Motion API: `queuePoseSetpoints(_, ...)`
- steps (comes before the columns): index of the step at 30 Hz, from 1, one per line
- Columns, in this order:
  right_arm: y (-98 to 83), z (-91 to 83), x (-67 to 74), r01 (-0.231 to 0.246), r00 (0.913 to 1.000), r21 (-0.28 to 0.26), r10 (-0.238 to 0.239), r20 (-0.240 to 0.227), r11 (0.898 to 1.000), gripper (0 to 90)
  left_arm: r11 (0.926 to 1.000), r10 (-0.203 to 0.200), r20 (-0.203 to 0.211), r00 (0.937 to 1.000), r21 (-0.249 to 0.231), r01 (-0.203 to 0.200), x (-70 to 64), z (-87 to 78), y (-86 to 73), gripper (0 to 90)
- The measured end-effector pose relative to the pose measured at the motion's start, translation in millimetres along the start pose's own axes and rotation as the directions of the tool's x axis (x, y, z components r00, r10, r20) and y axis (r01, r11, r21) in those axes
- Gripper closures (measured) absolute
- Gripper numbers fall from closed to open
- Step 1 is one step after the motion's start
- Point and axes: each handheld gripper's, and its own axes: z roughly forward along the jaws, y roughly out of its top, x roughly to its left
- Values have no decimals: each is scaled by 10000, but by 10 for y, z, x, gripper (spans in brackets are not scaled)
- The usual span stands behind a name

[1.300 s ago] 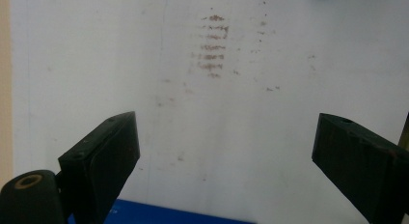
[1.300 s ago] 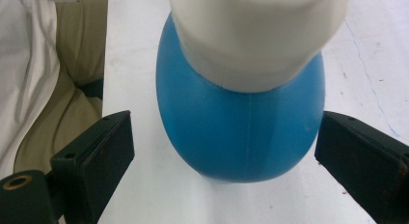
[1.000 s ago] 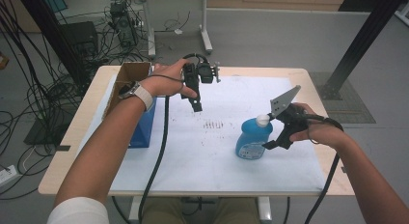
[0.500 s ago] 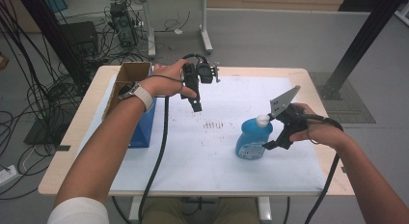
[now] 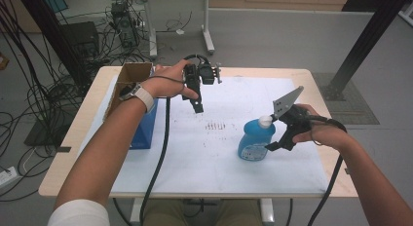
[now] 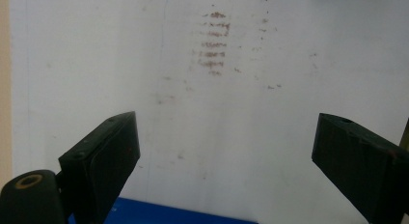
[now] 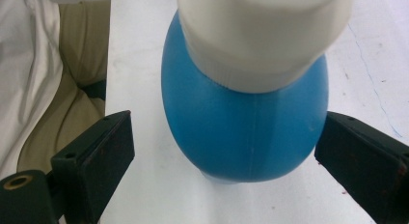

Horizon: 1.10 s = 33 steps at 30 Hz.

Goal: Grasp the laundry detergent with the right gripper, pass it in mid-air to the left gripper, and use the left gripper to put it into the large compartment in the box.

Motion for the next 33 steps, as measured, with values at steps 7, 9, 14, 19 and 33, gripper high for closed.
queuePoseSetpoints(7,9,8,-1,32,10000,-13,-32,-25,10000,68,10000,2,4,10000,3,-2,5,0,-3,100)
queuePoseSetpoints(9,10,10,1,20,10000,-2,-20,-21,10000,68,10000,-15,-5,10000,0,15,5,0,-9,100)
queuePoseSetpoints(14,10,8,3,22,10000,-22,-22,-16,10000,68,10000,-21,-3,10000,-4,21,7,-2,-15,99)
queuePoseSetpoints(19,13,12,4,17,10000,-6,-17,-18,10000,68,10000,-18,-10,10000,-23,18,5,-3,-17,100)
queuePoseSetpoints(33,10,4,1,-5,10000,-50,5,-4,10000,68,10000,-7,3,10000,-4,7,6,1,-6,100)
